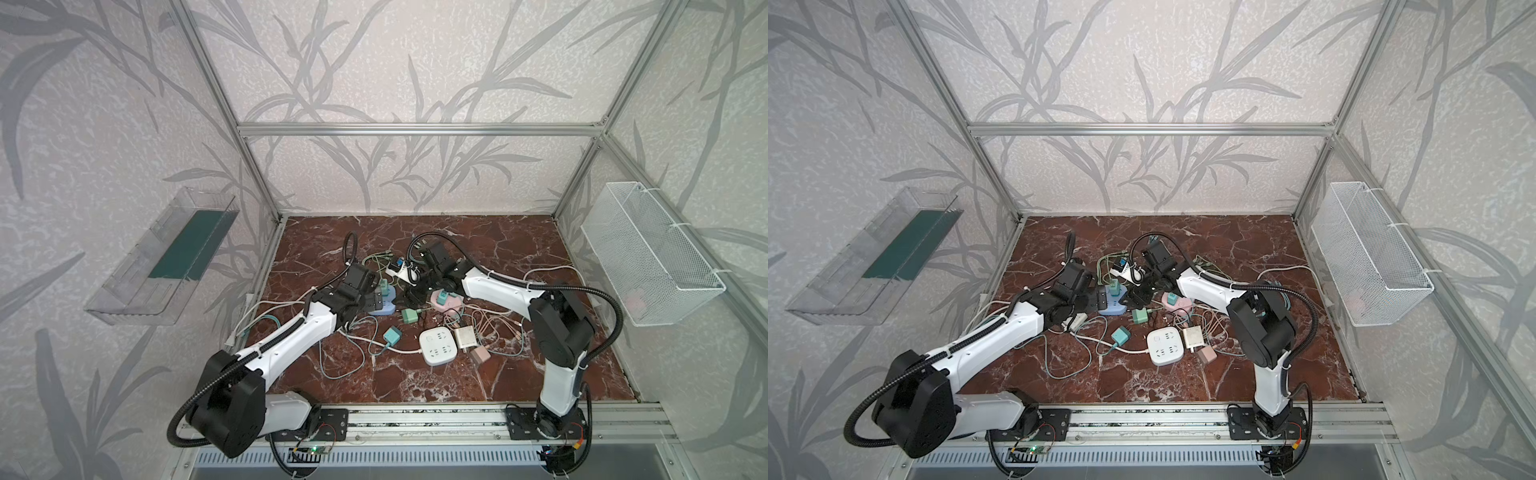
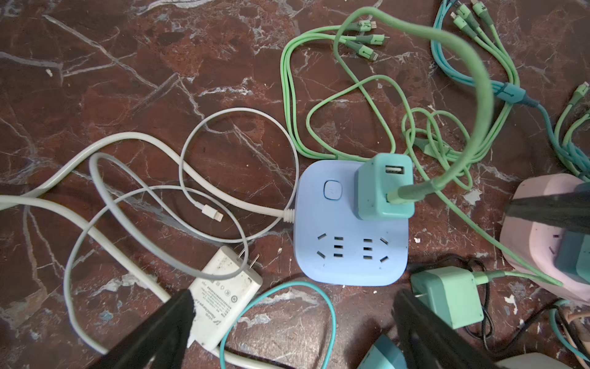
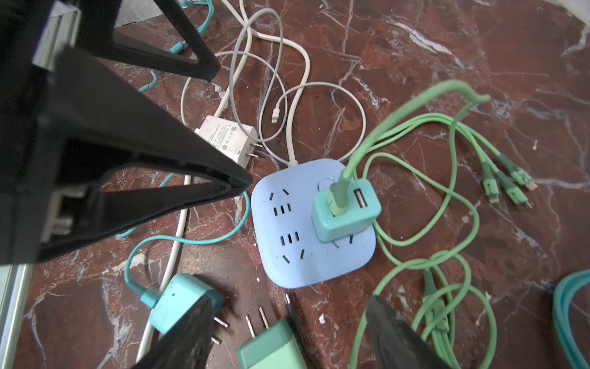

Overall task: Pull the plug off the socket
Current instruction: 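Move the left gripper onto the blue strip while the right gripper approaches its green charger, then close the right gripper on the green charger while the left gripper holds the strip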

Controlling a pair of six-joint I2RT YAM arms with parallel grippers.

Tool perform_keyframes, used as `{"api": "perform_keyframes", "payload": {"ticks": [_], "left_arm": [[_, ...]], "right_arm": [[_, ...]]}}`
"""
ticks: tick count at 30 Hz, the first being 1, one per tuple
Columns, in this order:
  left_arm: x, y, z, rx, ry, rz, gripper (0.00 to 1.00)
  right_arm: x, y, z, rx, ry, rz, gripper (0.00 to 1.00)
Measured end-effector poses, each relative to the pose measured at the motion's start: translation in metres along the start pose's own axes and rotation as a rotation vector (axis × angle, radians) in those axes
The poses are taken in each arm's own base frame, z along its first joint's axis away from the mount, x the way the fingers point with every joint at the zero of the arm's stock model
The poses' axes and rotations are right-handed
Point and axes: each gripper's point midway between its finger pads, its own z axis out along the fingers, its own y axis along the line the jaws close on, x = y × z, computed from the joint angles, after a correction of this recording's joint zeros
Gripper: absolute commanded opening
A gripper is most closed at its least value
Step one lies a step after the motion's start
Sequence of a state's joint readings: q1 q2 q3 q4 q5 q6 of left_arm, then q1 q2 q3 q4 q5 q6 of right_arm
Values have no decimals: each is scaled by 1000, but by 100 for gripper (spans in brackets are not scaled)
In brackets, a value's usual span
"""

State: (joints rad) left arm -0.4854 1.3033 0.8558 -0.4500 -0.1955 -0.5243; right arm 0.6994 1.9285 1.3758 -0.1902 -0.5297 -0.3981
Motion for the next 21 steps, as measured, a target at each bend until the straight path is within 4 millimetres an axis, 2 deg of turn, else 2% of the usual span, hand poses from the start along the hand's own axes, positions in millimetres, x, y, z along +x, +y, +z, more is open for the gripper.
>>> {"api": "perform_keyframes", "payload": {"ticks": [7,12,21], "left_arm": [[-9,-6,10,59,31,-5,81],[-19,-12,18,82,48,-19,64],[-14,-4,41,89,107,-72,60]], "right_arm": [[-4,-10,23,-34,2,-60,74],[-5,-17,35,-49,10,-89,73],[-5,-26,51,-69,32,-125,72]]}}
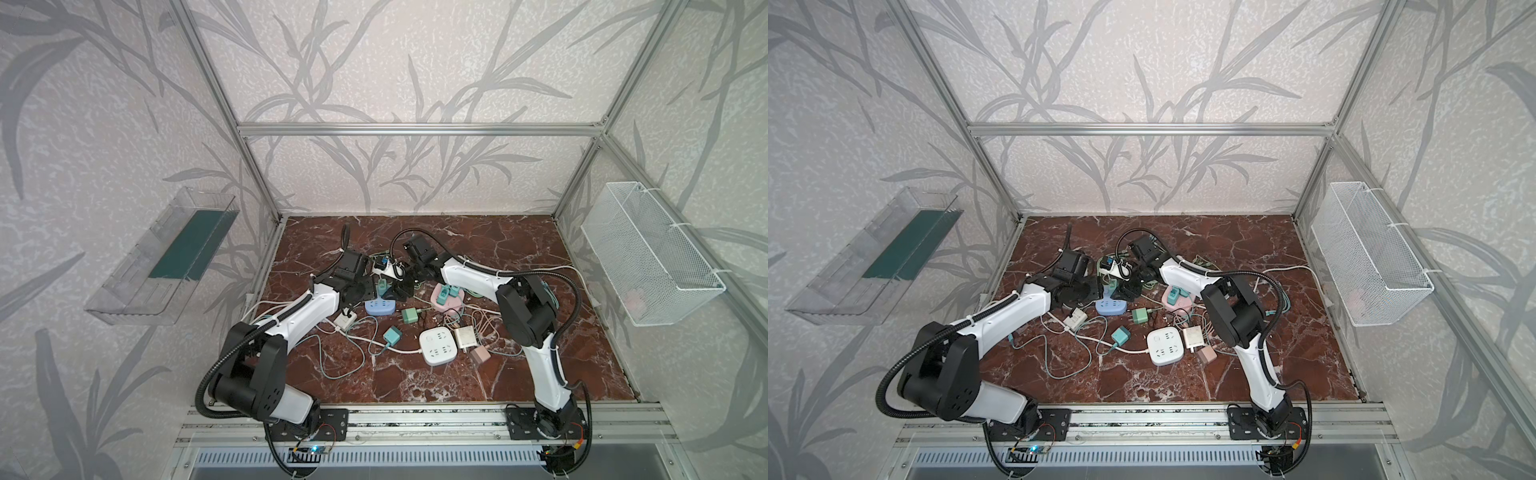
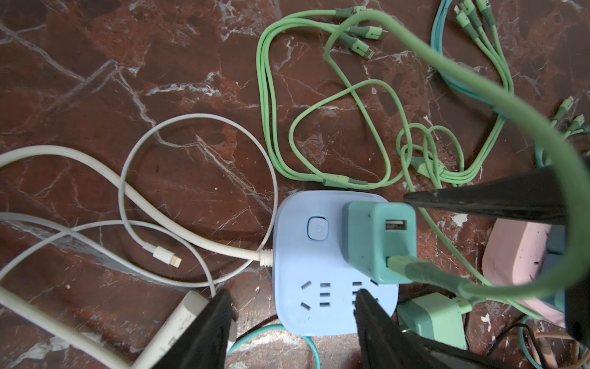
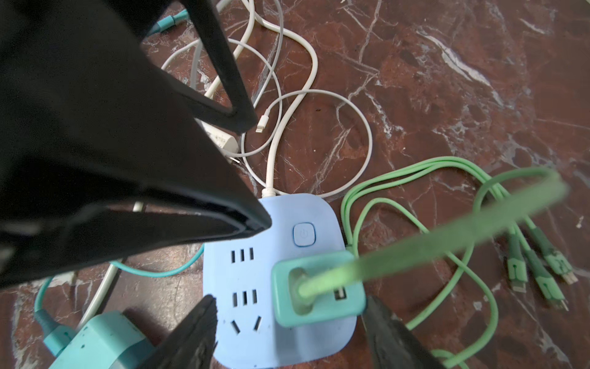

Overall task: Pull the plug off the socket
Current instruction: 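Close the right gripper on the green charger while the left gripper holds the strip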

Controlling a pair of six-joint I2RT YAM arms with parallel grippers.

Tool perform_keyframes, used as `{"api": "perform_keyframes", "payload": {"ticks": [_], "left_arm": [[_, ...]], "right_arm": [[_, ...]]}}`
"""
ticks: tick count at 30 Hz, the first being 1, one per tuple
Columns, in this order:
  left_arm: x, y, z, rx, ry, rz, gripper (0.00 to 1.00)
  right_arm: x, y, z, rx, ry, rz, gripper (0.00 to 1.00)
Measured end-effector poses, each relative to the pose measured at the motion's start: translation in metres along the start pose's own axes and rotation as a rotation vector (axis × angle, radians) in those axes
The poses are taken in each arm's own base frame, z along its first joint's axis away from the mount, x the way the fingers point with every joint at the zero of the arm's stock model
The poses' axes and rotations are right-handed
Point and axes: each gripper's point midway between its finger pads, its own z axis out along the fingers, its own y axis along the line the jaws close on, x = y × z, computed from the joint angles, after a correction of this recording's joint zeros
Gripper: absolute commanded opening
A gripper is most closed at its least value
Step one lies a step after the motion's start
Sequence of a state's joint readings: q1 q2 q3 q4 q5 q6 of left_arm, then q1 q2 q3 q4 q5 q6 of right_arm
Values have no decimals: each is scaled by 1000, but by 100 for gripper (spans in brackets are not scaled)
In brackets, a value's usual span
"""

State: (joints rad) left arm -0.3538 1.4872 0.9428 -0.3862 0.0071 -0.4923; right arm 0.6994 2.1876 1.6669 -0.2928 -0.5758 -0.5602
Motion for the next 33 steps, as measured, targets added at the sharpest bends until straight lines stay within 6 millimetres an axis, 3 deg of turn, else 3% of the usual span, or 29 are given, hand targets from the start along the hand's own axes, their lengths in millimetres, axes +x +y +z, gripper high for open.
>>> {"api": "perform_keyframes", "payload": {"ticks": [15,33], "left_arm": [[16,6,40,-6,153,-54,48],[21,3,46,13,182,-61,43]], "right_arm": [[6,-3,16,-35,42,-20,65],[5,-7,24,-49,85,-62,49]]}}
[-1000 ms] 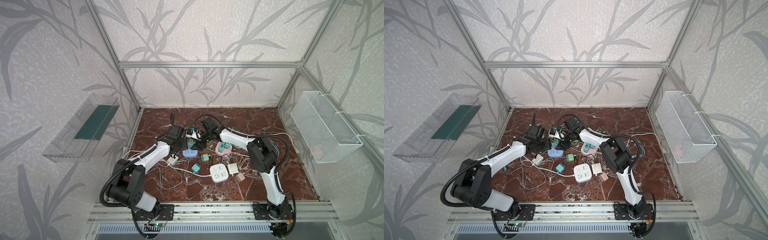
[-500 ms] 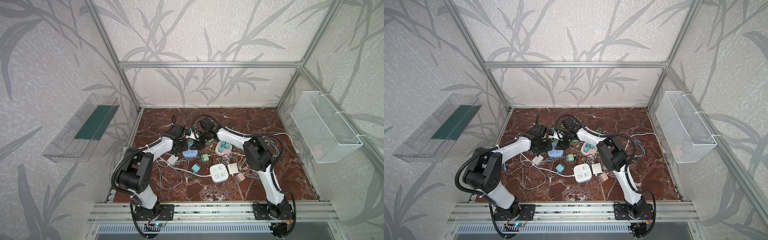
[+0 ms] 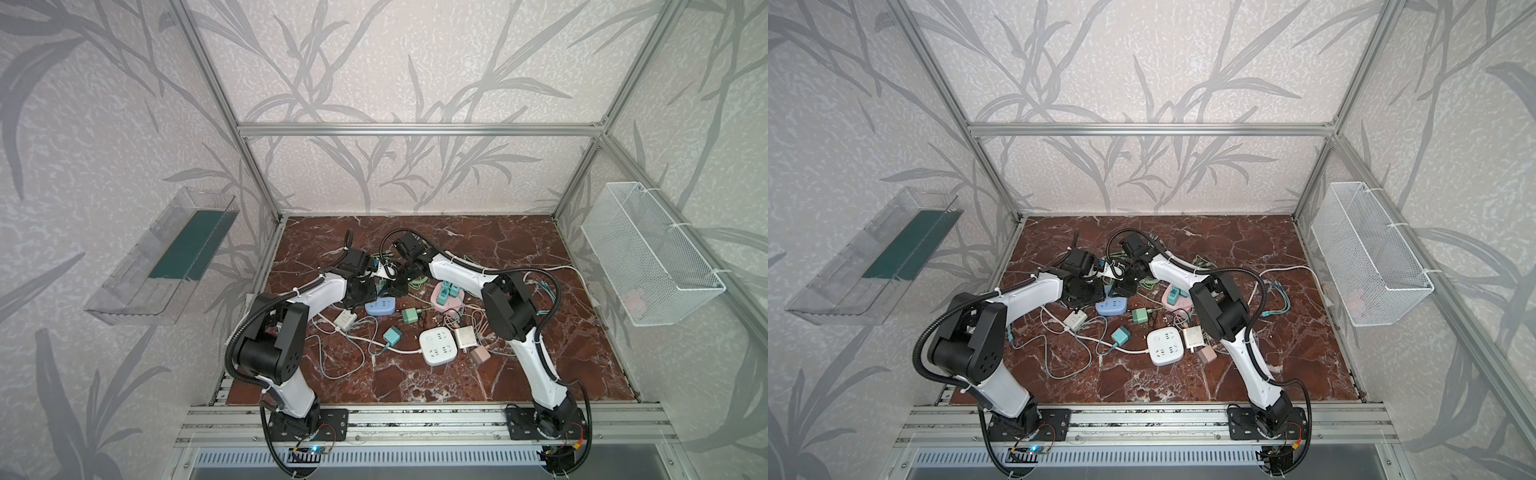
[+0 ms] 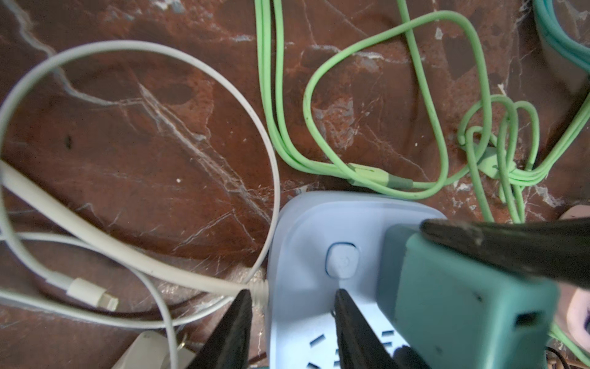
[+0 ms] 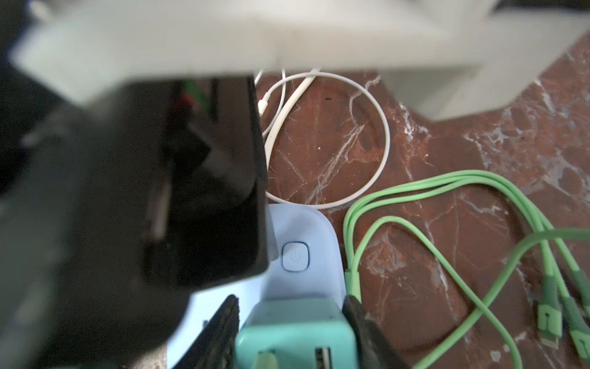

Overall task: Pull the plug off the socket
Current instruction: 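Close the right gripper on the green charger while the left gripper holds the strip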

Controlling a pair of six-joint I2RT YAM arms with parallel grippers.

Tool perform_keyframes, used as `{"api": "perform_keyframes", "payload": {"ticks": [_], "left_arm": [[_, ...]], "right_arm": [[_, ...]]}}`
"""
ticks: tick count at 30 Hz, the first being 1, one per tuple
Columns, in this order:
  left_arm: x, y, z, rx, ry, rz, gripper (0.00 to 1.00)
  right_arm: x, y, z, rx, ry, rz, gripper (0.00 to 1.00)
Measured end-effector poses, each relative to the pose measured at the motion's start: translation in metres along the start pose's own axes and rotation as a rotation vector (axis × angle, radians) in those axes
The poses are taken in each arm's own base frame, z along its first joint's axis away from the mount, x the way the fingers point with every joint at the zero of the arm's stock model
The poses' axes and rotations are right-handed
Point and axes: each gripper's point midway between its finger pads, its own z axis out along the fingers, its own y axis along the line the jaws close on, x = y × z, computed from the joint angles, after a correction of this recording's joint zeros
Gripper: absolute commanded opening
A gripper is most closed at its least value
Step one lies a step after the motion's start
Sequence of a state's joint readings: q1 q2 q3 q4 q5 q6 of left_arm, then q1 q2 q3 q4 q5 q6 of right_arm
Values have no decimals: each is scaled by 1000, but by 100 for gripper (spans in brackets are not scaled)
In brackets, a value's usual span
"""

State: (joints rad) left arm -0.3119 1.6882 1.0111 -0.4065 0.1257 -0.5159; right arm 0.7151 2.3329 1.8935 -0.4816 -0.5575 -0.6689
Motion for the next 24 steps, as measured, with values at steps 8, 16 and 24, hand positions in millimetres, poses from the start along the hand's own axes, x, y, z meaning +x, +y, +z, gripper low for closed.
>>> {"api": "perform_keyframes", "payload": {"ticks": [8,16,24], "left_arm": [[0,1,0,-1,0,-2,43],[0,0,0,1,11,4,41],[-1,-1,1,-7,22,3,41]], "right_arm": [[2,1,-1,-2,13,-7,43],[1,1,0,2,17,-5,40],[0,1,0,12,22,33,20]]}}
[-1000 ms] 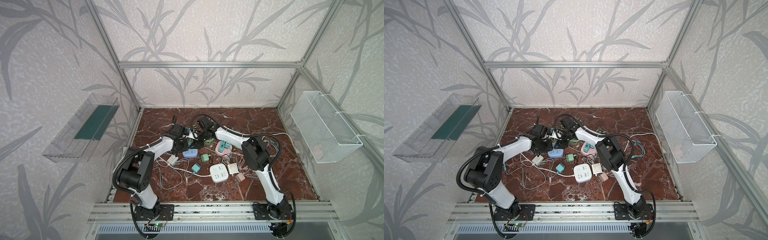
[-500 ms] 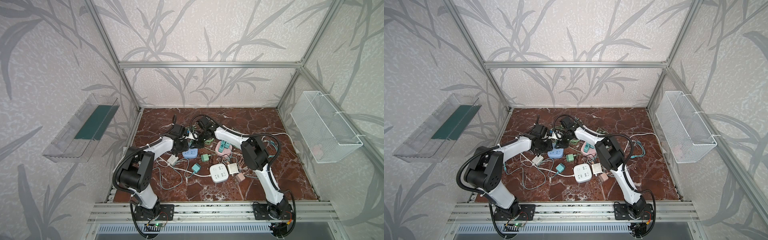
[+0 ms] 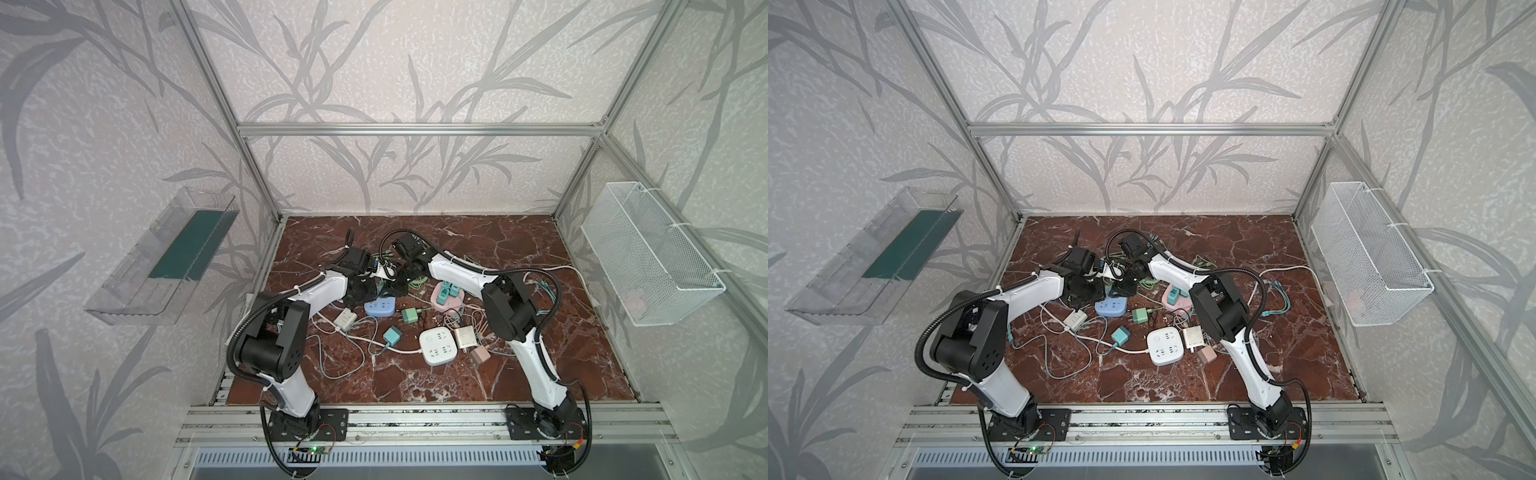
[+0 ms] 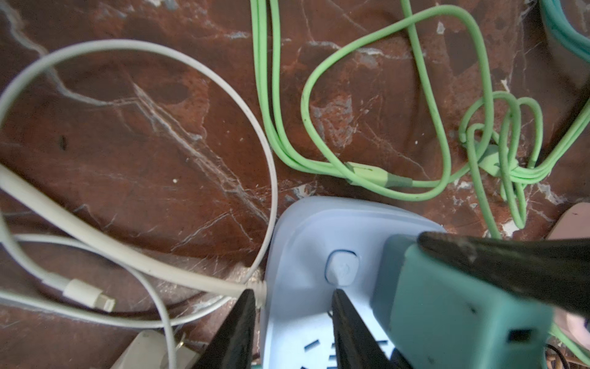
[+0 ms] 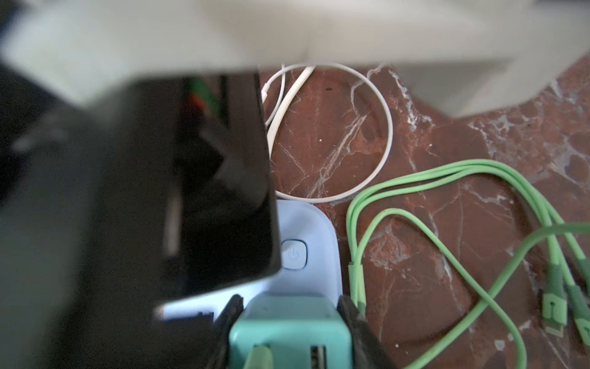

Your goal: Pull the plug off the socket

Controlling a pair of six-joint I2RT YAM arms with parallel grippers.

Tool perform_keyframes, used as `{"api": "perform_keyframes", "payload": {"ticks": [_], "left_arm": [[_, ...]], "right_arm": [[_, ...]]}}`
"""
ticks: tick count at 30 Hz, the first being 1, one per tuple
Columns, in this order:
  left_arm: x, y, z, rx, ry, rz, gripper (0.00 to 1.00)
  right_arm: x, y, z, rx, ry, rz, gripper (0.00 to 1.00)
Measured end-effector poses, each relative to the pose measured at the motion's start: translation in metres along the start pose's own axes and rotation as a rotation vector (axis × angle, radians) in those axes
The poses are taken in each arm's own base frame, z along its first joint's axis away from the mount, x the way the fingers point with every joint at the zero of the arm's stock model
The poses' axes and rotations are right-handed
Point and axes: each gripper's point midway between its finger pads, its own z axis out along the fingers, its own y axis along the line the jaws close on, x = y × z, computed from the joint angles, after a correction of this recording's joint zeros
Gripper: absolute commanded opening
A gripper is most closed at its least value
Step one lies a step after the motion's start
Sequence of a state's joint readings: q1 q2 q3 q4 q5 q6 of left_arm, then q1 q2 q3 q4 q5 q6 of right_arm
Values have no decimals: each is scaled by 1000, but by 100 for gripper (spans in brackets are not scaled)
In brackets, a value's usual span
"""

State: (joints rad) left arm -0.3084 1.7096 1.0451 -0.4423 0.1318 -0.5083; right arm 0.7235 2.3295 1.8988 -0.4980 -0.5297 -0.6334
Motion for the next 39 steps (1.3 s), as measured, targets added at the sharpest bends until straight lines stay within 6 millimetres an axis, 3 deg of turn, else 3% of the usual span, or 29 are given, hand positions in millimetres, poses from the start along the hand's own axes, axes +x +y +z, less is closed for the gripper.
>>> {"api": "perform_keyframes", "payload": {"ticks": [39], "left_arm": [[-5,3,-1,-45,-25,8,41]], "right_arm": [[-4,-2,-8,44,62,100,15]]}}
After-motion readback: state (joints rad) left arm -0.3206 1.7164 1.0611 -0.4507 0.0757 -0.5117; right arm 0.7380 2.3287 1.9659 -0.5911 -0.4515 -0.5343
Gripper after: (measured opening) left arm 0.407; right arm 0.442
